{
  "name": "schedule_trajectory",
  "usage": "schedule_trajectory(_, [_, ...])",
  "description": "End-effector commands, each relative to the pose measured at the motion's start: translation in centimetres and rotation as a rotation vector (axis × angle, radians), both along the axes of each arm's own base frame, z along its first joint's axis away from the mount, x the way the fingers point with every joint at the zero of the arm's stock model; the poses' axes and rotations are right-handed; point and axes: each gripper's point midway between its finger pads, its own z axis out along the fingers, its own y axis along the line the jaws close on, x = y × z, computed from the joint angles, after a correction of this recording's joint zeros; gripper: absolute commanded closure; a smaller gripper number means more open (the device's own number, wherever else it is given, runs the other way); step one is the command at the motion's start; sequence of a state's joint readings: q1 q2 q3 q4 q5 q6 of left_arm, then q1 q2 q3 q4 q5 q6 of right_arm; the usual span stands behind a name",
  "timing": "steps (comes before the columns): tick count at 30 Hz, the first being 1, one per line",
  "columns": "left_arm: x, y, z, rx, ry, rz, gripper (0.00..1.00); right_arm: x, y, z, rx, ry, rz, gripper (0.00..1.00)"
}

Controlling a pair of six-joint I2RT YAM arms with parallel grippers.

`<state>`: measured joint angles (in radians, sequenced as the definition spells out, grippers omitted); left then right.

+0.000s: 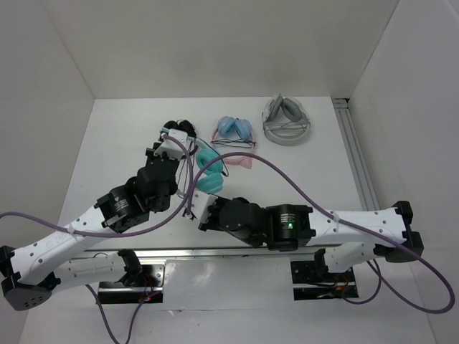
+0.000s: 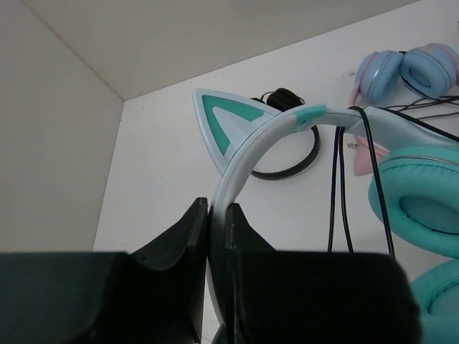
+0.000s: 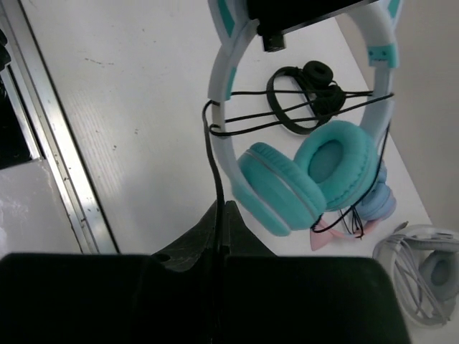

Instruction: Wrap the headphones

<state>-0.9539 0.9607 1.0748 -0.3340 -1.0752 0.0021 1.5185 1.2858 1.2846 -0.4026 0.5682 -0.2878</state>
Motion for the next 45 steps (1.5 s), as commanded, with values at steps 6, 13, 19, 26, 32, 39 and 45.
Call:
schedule_trajectory(6, [-0.3, -1.8, 1.5, -0.055, -0.042, -0.138, 1.0, 1.3, -3.0, 3.7, 0.032, -0.102, -0.065, 0.99])
schedule_trajectory(13, [-1.3, -4.0, 0.4, 0.019, 0.041, -0.316, 1.0, 2.3, -3.8, 2.2, -0.046, -0.16, -0.116, 0.99])
schedule_trajectory(19, [-3.8, -6.5, -1.7, 0.144, 0.132, -0.558, 1.0, 1.7, -4.1, 1.3, -0.096, -0.175, -0.101, 0.97])
schedule_trajectory(26, [-5.6, -6.8, -0.7, 0.17, 0.147, -0.693, 1.0, 0.7, -3.8, 0.8, -0.13, -0.178, -0.065, 0.94])
schedule_trajectory(32, [-7.7, -7.3, -0.1, 0.205, 0.21, -0.828, 1.0, 0.4, -4.2, 0.4, -0.145, -0.199, -0.073, 0.94])
schedule_trajectory(39, [-10.0, -7.7, 0.8, 0.227, 0.251, -0.974, 1.0, 0.4, -5.8, 0.4, -0.163, -0.252, -0.121, 0.94])
schedule_trajectory(45, [-10.5, -7.6, 0.5, 0.252, 0.292, -0.999, 1.0, 0.6, -7.0, 1.1, -0.151, -0.281, -0.163, 0.94])
